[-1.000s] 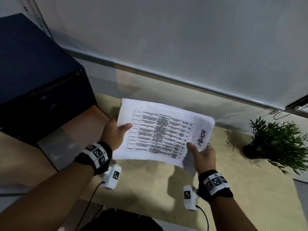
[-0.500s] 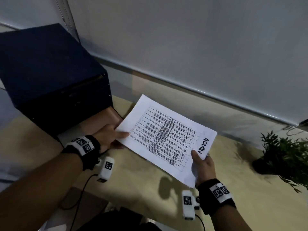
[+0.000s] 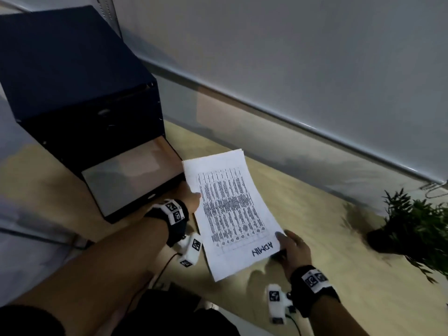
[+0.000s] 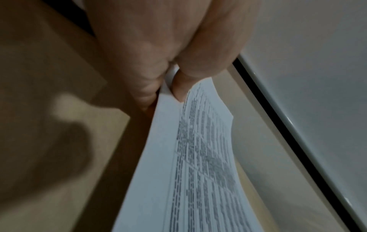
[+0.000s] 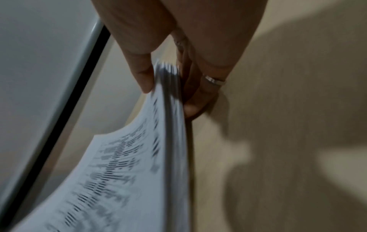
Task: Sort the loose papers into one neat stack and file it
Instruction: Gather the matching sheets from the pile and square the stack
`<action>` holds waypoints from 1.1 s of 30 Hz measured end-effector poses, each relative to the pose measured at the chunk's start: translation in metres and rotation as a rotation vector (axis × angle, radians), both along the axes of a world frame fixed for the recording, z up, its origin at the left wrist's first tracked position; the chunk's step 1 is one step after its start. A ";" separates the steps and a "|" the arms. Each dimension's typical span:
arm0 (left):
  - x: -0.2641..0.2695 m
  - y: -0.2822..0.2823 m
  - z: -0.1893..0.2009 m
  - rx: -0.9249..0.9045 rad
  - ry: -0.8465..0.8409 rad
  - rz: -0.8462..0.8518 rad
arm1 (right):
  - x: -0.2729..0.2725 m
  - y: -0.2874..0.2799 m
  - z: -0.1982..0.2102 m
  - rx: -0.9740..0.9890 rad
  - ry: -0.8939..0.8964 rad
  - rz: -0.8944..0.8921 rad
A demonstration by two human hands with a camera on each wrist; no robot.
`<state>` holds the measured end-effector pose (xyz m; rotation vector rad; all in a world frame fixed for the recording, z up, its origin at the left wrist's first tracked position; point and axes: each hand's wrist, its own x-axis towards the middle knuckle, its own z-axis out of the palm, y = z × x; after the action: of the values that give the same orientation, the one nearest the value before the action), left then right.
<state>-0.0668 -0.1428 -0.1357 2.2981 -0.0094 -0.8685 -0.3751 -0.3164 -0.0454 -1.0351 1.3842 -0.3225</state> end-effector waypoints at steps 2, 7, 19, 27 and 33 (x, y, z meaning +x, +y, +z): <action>-0.018 -0.002 0.062 0.024 -0.043 -0.036 | 0.005 -0.018 0.001 -0.107 0.120 0.278; -0.065 -0.024 0.084 -0.177 0.013 0.140 | 0.040 -0.012 0.006 -0.368 0.394 0.884; -0.089 -0.032 0.108 -0.228 -0.113 0.259 | 0.064 -0.013 0.016 -0.441 0.250 0.745; -0.084 -0.039 0.198 -0.757 -0.617 0.098 | 0.075 -0.020 0.085 -0.565 -0.276 0.382; -0.086 -0.018 0.146 -0.652 -0.477 -0.193 | 0.067 -0.011 0.074 -0.587 -0.266 0.368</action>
<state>-0.1527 -0.1612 0.0104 1.8351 -0.6357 -0.3086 -0.3078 -0.3276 0.0290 -1.6349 0.8459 -0.5874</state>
